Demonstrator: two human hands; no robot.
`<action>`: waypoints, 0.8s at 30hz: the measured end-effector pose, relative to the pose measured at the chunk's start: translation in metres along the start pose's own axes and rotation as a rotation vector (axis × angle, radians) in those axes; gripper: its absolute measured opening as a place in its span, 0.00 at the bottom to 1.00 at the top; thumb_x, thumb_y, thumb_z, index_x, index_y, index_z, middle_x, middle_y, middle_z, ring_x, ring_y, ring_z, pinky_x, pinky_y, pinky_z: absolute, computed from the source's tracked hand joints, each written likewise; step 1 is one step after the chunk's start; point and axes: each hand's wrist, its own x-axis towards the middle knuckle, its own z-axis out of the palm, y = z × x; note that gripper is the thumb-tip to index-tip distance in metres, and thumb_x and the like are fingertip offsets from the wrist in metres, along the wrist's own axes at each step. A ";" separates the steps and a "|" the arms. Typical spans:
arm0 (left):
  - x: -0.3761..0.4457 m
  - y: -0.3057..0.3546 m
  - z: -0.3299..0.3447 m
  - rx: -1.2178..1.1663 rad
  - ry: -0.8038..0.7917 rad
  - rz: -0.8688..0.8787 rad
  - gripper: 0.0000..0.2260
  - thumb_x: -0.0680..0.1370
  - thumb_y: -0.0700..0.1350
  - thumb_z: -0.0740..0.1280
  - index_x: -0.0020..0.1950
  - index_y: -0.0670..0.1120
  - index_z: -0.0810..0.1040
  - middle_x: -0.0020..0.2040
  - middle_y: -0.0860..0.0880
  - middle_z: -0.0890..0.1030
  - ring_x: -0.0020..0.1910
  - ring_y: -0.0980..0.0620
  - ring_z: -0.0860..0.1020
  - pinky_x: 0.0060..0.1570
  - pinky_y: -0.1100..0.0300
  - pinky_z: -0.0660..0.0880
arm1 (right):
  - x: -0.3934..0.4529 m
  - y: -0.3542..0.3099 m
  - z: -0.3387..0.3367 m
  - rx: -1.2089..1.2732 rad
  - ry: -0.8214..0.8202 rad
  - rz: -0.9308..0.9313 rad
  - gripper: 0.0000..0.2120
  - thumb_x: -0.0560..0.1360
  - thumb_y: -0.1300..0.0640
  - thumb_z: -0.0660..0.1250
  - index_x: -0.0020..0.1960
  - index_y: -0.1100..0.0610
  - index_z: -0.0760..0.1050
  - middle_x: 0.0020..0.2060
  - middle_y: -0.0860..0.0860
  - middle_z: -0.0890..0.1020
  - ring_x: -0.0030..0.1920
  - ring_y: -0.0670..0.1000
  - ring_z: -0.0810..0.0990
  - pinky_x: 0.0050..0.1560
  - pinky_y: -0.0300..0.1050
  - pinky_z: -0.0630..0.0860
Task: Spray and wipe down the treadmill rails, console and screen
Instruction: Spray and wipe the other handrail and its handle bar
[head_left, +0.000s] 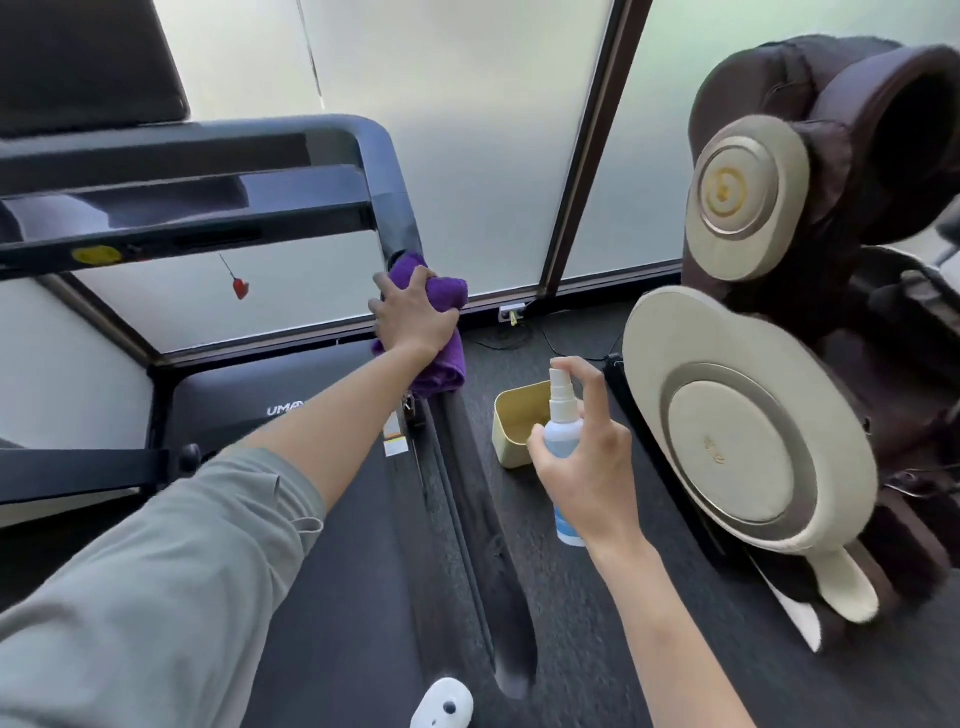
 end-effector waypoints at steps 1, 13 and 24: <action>0.009 0.001 -0.001 0.004 -0.001 -0.006 0.22 0.72 0.53 0.69 0.64 0.53 0.70 0.66 0.41 0.63 0.59 0.35 0.69 0.57 0.47 0.71 | 0.004 0.004 0.001 0.002 0.003 -0.012 0.31 0.71 0.68 0.70 0.63 0.41 0.63 0.34 0.38 0.71 0.35 0.45 0.75 0.33 0.28 0.69; 0.010 -0.004 -0.001 0.055 0.028 -0.003 0.23 0.72 0.52 0.70 0.66 0.54 0.69 0.66 0.42 0.63 0.58 0.36 0.72 0.60 0.49 0.68 | 0.040 0.046 0.044 0.188 -0.127 -0.249 0.31 0.69 0.68 0.68 0.64 0.44 0.64 0.29 0.44 0.71 0.27 0.47 0.71 0.34 0.43 0.75; -0.102 0.000 0.004 0.179 0.108 -0.089 0.28 0.69 0.56 0.72 0.68 0.58 0.68 0.63 0.42 0.68 0.58 0.38 0.73 0.53 0.53 0.68 | -0.023 0.143 -0.025 0.311 -0.331 -0.416 0.31 0.71 0.68 0.69 0.64 0.43 0.64 0.26 0.43 0.68 0.25 0.45 0.69 0.29 0.33 0.69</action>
